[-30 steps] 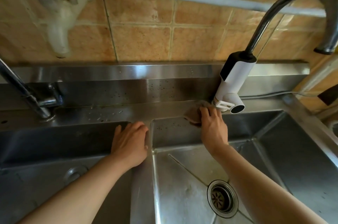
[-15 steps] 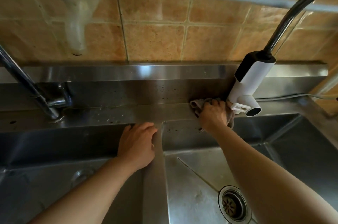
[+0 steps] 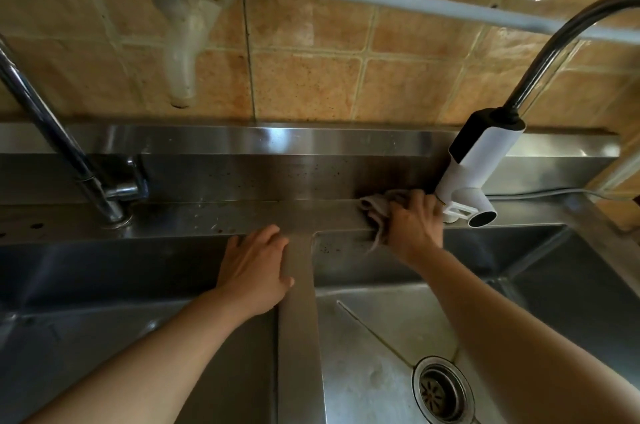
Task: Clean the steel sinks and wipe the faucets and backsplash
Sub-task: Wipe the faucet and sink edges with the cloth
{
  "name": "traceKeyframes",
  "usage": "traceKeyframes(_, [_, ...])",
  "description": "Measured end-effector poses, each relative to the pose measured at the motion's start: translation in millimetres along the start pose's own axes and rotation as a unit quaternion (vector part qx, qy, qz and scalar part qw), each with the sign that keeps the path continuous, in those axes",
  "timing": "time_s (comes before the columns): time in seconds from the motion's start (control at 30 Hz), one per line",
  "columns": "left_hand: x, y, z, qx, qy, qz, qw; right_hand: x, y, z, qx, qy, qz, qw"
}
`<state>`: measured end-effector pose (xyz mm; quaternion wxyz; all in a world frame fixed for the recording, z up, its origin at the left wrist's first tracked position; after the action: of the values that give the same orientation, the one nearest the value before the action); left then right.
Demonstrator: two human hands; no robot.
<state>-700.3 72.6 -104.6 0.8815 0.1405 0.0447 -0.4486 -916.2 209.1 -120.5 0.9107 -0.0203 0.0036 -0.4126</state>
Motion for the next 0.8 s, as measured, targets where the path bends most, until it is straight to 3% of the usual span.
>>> traceKeyframes(0.1, [10,-2,0,-0.006,-0.014,0.024,1.0,-22,-4,-1,0.034,-0.01,-0.073,0.997])
traceKeyframes(0.23, [10,-1,-1,-0.014,-0.032,0.018,0.999,4,-2,-2,0.045,-0.057,-0.092,0.993])
traceKeyframes(0.43, [9,-6,1,-0.001,-0.015,0.012,1.0,114,7,-2,0.044,-0.082,0.076,0.993])
traceKeyframes(0.57, [27,5,6,-0.03,0.022,0.021,0.999,114,4,0,0.058,-0.064,0.13,0.988])
traceKeyframes(0.7, [81,14,27,-0.089,0.007,0.085,0.992,77,8,0,0.094,-0.063,0.024,0.993])
traceKeyframes(0.8, [122,18,35,-0.065,-0.043,0.152,0.985,95,10,2,0.11,-0.11,-0.053,0.986])
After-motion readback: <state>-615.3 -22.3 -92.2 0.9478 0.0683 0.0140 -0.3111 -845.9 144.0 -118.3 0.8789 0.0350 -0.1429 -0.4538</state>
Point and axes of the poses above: each hand's wrist, its own y-axis away from the middle knuckle, its own z-axis out of the back of the hand, x = y × z, the point moved 5 cm from there along -y, towards the middle knuckle, and after that the axes turned 6 degrees about z, right-handed, at the moved point
